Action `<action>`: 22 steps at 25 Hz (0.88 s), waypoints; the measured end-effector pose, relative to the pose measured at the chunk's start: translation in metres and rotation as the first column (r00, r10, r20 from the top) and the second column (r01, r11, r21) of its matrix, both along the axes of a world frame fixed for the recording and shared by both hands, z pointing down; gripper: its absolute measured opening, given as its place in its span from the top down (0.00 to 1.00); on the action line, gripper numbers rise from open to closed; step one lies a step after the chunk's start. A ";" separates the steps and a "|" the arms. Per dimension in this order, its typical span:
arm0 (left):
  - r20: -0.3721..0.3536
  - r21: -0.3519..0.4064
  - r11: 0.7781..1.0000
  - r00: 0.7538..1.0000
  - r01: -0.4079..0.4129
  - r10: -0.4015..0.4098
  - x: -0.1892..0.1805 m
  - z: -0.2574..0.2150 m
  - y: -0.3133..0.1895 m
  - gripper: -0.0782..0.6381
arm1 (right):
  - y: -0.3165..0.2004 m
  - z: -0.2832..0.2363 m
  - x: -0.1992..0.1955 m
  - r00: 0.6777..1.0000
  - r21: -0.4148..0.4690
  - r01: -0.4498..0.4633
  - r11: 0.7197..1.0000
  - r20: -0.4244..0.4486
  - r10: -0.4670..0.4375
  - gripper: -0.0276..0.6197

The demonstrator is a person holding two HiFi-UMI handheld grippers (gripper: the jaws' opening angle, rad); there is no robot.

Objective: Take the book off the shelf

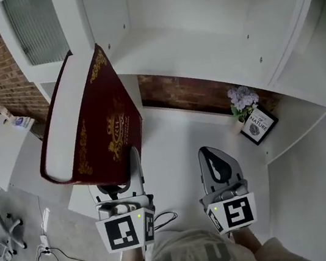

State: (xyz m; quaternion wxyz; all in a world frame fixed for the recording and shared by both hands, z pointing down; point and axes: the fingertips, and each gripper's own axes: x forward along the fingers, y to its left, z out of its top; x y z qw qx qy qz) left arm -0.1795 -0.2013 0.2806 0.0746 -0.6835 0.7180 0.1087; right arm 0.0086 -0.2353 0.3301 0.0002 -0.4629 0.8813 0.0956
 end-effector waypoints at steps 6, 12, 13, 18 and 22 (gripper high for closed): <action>0.039 -0.052 0.998 0.998 -0.044 0.046 0.025 0.017 -0.013 0.55 | -0.003 0.002 0.005 1.000 -0.009 -0.022 1.000 0.008 0.022 0.94; 0.033 -0.066 0.993 0.994 -0.100 0.102 0.046 0.020 -0.023 0.55 | -0.003 0.006 0.010 0.999 0.004 -0.040 0.999 -0.036 0.040 0.94; 0.037 -0.065 0.993 0.994 -0.100 0.103 0.047 0.019 -0.024 0.55 | -0.002 0.006 0.011 0.998 0.005 -0.042 0.999 -0.041 0.042 0.94; 0.029 -0.074 0.992 0.994 -0.104 0.107 0.046 0.022 -0.025 0.55 | -0.003 0.009 0.017 0.996 0.013 -0.063 0.998 -0.056 0.064 0.94; 0.051 -0.085 0.992 0.994 -0.094 0.098 0.044 0.026 -0.027 0.55 | -0.004 0.012 0.019 0.996 0.008 -0.071 0.997 -0.054 0.071 0.94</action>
